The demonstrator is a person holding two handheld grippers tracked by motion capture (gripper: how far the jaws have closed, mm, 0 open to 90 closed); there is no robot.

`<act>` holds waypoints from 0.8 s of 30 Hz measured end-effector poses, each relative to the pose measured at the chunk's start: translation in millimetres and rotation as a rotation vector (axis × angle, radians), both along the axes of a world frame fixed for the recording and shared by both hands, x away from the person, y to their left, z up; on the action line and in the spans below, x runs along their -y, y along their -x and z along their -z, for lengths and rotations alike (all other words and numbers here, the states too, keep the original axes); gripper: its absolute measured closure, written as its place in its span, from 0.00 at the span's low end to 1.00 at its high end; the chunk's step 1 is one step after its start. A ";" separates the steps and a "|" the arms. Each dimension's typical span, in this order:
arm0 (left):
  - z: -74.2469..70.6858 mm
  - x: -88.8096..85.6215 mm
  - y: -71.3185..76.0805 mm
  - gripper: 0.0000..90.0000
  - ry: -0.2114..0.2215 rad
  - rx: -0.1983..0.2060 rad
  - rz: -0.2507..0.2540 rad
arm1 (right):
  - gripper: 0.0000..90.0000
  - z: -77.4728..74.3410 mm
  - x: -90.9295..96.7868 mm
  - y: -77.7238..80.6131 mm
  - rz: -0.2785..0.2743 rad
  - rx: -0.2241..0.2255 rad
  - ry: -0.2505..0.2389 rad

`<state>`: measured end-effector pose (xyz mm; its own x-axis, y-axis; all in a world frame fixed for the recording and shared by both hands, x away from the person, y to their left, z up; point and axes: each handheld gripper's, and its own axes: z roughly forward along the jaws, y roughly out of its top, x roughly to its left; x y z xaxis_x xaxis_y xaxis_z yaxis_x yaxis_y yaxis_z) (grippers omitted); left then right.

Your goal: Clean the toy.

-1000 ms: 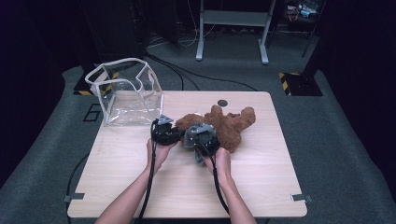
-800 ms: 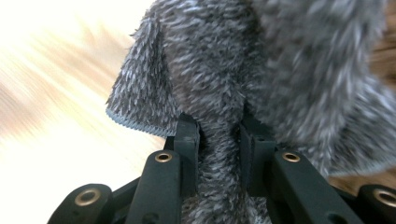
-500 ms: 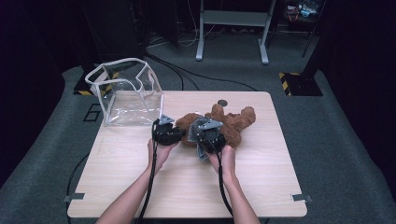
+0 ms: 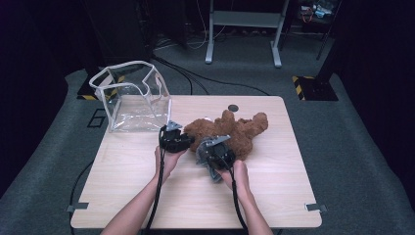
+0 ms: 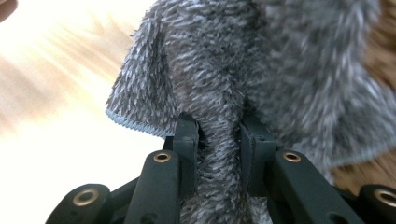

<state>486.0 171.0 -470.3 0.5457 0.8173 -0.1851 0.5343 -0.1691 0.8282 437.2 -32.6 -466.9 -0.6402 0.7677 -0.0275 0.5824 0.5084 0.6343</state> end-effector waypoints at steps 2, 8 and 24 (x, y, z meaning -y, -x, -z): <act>0.0 0.0 0.1 0.71 -0.002 0.002 -0.001 | 0.79 -1.1 6.9 5.8 0.011 0.006 -0.008; 1.0 -1.5 0.0 0.67 0.003 0.001 -0.004 | 0.80 -5.0 35.4 21.4 0.047 0.019 -0.040; 2.6 -1.9 -0.6 0.51 0.010 -0.009 -0.027 | 0.80 -10.8 117.2 41.8 0.266 0.036 -0.053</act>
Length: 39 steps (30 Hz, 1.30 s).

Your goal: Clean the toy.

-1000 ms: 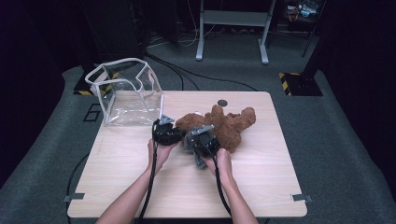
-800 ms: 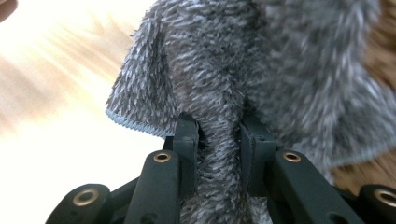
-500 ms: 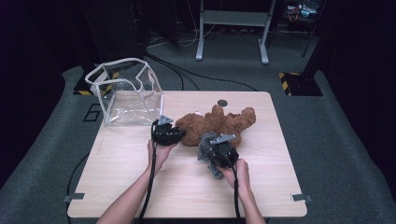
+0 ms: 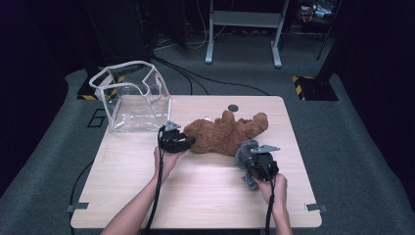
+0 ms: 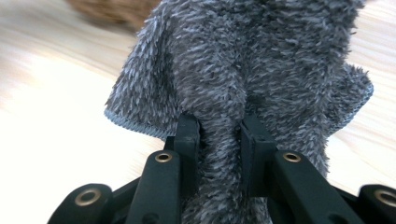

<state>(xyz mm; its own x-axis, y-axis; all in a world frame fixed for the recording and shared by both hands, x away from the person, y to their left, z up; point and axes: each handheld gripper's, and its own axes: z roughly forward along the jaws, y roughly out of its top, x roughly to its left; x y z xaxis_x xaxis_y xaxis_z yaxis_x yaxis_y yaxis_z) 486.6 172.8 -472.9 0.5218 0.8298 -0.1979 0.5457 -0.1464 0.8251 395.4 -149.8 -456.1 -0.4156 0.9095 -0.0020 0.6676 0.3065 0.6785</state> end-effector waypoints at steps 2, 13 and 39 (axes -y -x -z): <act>0.0 0.4 0.2 0.50 0.000 0.000 0.001 | 0.80 0.2 11.6 0.1 0.033 -0.003 0.002; -0.7 2.9 2.0 0.43 -0.015 0.010 0.021 | 0.80 9.3 58.4 -9.4 0.204 -0.038 0.033; -7.3 3.0 6.5 0.36 -0.053 0.036 0.062 | 0.53 25.8 75.8 -41.8 0.305 -0.069 0.018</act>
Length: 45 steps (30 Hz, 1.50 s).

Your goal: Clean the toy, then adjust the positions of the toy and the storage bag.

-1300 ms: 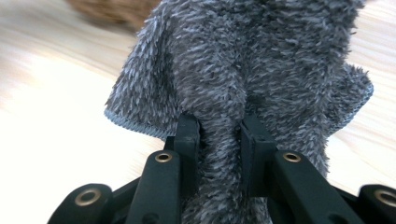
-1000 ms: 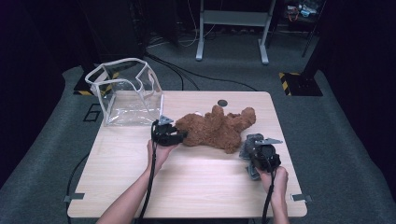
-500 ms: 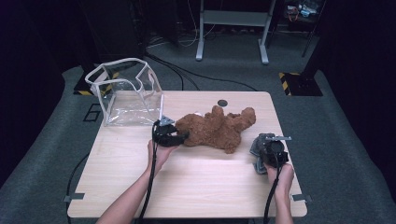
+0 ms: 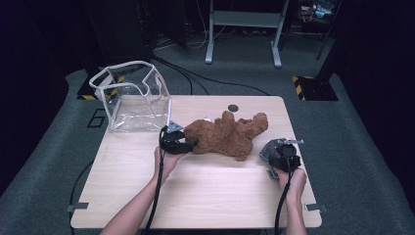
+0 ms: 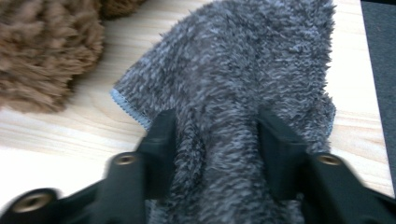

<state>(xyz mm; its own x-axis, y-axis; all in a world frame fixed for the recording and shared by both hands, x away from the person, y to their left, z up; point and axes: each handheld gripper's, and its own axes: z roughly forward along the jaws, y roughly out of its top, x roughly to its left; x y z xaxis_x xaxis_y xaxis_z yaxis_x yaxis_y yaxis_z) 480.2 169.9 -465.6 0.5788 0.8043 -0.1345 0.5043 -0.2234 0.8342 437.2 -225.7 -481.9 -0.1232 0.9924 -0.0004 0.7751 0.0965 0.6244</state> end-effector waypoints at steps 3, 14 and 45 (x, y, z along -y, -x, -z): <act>0.1 0.1 0.6 0.36 0.003 0.002 -0.001 | 0.39 -5.0 0.0 2.0 -0.019 0.024 -0.011; -1.3 -1.4 1.2 0.35 0.002 0.004 0.002 | 0.15 -24.6 -9.7 9.0 -0.103 0.093 -0.093; -23.3 5.1 -6.9 0.84 -0.138 0.119 0.092 | 0.15 -36.3 -16.7 -2.4 -0.174 0.084 -0.132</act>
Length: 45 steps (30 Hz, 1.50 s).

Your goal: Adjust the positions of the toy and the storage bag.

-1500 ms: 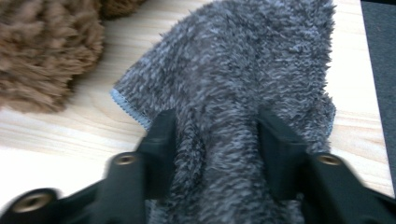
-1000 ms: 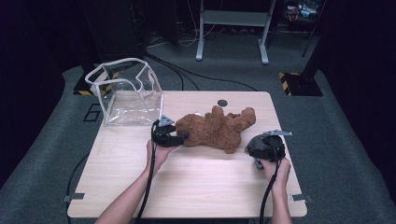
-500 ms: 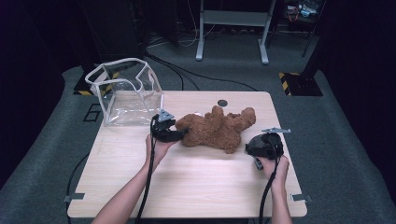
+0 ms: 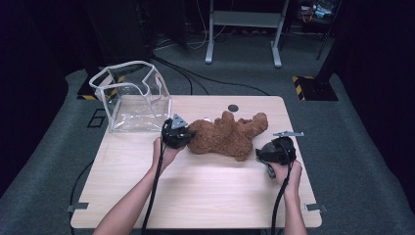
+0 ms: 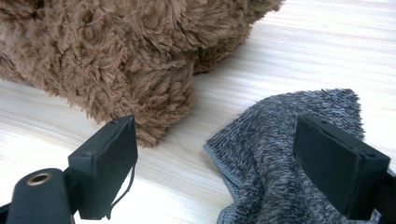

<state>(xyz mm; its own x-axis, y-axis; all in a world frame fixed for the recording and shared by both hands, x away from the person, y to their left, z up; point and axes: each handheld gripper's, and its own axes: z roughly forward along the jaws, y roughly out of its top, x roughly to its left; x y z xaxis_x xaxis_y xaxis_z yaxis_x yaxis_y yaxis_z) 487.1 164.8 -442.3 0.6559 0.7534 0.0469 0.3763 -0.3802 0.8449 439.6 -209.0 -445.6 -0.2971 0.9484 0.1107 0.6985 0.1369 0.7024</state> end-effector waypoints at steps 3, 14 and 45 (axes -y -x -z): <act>2.3 -2.2 1.3 0.89 0.008 -0.002 0.007 | 0.15 -0.6 0.2 0.2 -0.002 0.001 -0.007; 20.8 -17.2 19.8 0.94 0.077 -0.037 0.057 | 0.14 -7.4 -1.2 1.6 -0.014 0.018 -0.014; 21.0 -17.3 29.6 0.96 0.009 -0.018 0.051 | 0.74 -24.2 -16.8 -27.6 -0.070 0.057 -0.019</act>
